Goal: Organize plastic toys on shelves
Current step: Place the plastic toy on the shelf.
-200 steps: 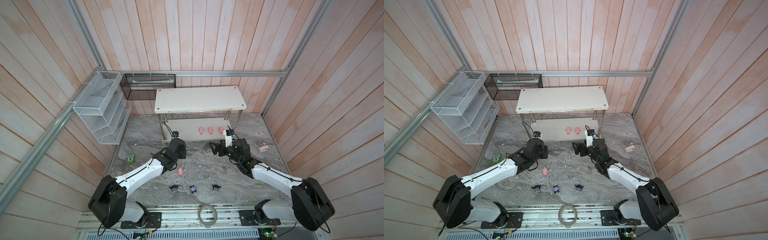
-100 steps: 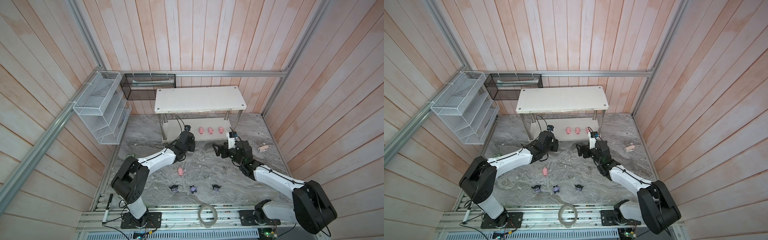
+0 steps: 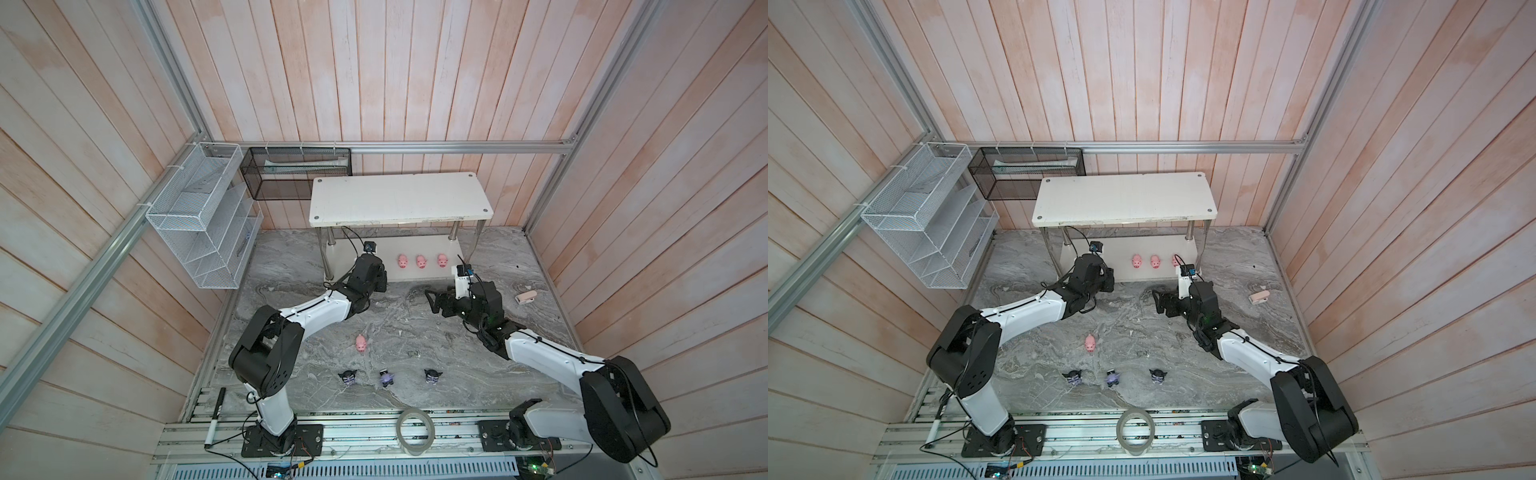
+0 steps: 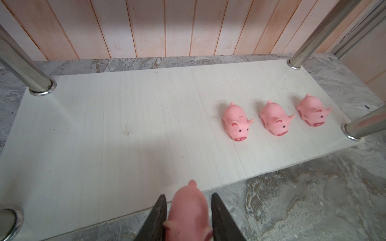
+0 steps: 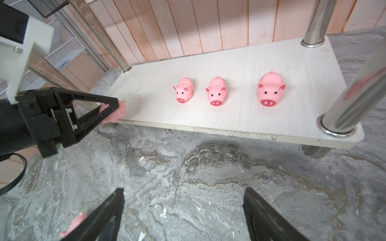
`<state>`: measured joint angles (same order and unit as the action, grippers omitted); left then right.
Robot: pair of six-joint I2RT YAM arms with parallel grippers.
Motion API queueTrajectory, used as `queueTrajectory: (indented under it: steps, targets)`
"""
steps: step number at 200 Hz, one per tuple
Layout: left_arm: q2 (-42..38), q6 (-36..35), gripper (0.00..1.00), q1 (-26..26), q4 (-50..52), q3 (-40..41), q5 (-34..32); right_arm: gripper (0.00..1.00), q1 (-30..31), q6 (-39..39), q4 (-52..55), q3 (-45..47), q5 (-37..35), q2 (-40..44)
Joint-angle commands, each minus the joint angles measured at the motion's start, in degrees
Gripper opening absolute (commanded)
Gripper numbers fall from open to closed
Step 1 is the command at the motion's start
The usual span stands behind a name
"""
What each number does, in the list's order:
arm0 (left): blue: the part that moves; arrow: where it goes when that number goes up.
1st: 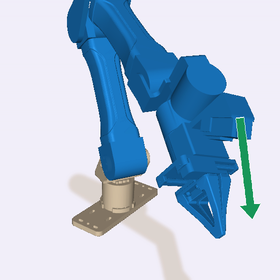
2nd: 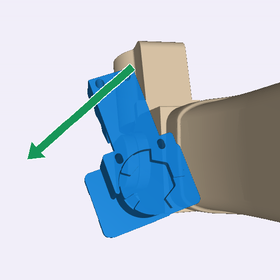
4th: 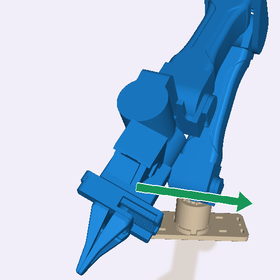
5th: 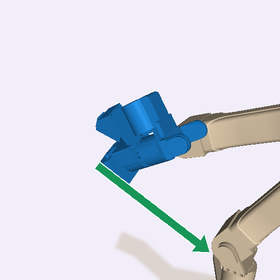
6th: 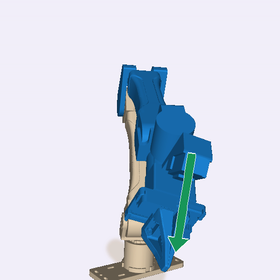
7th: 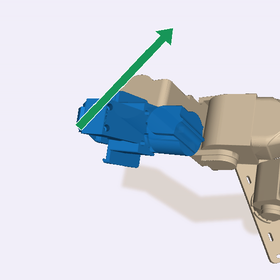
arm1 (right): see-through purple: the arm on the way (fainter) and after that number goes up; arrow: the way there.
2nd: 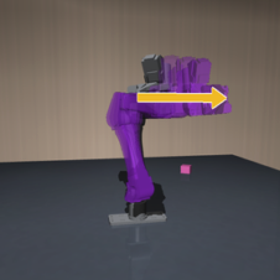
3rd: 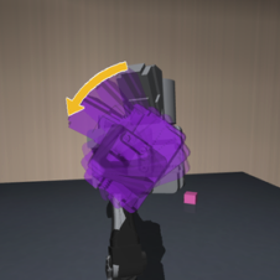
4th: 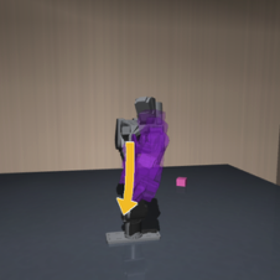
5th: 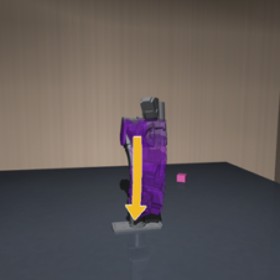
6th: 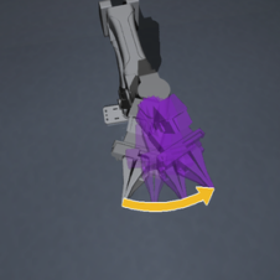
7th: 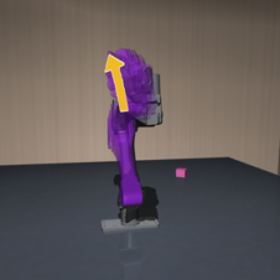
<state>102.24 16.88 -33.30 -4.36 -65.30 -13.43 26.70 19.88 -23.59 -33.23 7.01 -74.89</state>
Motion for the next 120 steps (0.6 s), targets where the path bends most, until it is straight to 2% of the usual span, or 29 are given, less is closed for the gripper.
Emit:
queueTrajectory:
  steps: [1, 76, 120]
  targets:
    - [2.25, -0.62, 0.35, 0.34, -4.48, -1.31, -2.04, 0.89, -0.27, 0.20, -0.75, 0.34, 0.55, -0.69]
    - [6.15, -1.09, 0.33, 1.20, -13.21, -1.84, -4.71, 0.89, -0.57, -0.10, -0.31, 1.04, -0.35, -0.43]
    - [10.10, -0.80, 0.34, 1.48, -14.91, -5.50, -4.67, 0.89, -0.94, -0.28, -0.20, 1.16, -0.48, -0.87]
